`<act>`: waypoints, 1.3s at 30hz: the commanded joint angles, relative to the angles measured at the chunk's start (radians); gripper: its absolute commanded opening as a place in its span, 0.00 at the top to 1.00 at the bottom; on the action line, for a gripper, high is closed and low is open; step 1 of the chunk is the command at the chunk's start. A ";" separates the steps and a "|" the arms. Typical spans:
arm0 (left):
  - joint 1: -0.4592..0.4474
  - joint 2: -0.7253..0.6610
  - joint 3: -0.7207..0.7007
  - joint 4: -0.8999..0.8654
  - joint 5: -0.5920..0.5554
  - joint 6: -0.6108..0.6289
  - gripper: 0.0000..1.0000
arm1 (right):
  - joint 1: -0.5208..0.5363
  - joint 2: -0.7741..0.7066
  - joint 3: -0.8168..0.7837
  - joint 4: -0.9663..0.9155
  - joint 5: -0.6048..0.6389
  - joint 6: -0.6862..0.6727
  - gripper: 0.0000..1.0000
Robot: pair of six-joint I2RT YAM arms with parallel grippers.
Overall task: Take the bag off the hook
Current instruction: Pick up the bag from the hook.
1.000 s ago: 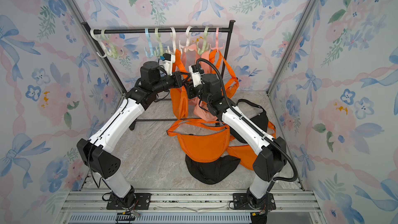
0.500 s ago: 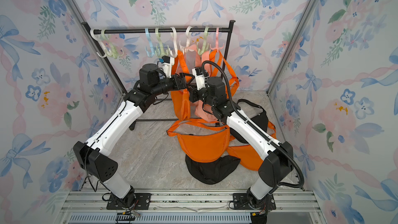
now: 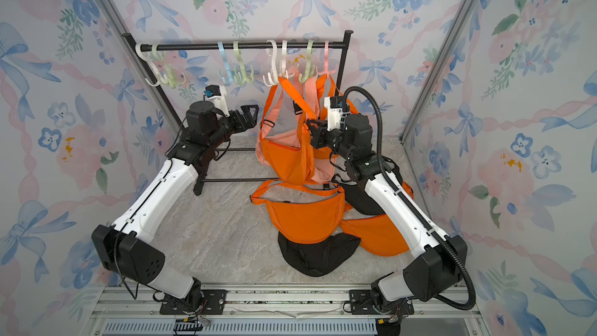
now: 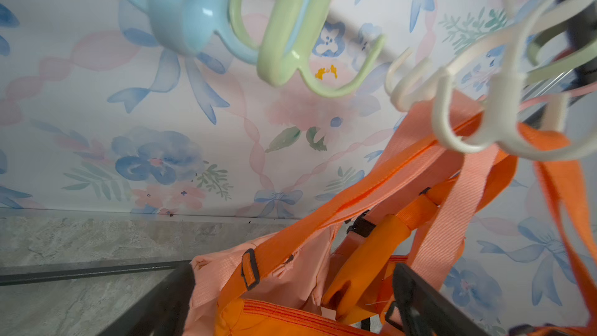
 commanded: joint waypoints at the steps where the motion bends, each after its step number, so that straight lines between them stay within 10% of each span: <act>1: 0.000 0.091 0.057 -0.025 0.071 0.026 0.02 | -0.020 -0.029 0.000 -0.003 -0.017 0.022 1.00; 6: -0.015 0.193 0.140 -0.025 0.147 0.028 0.12 | -0.032 -0.014 0.013 -0.011 -0.017 0.022 1.00; 10: -0.012 0.230 0.174 -0.026 0.144 0.018 0.51 | -0.036 -0.003 0.010 0.000 -0.033 0.025 1.00; 21: -0.006 0.206 0.217 -0.051 0.111 0.032 1.00 | -0.039 0.006 0.016 0.012 -0.046 0.032 1.00; 39: -0.053 0.140 0.408 -0.129 0.092 0.092 1.00 | 0.023 0.054 0.229 -0.008 -0.068 0.032 1.00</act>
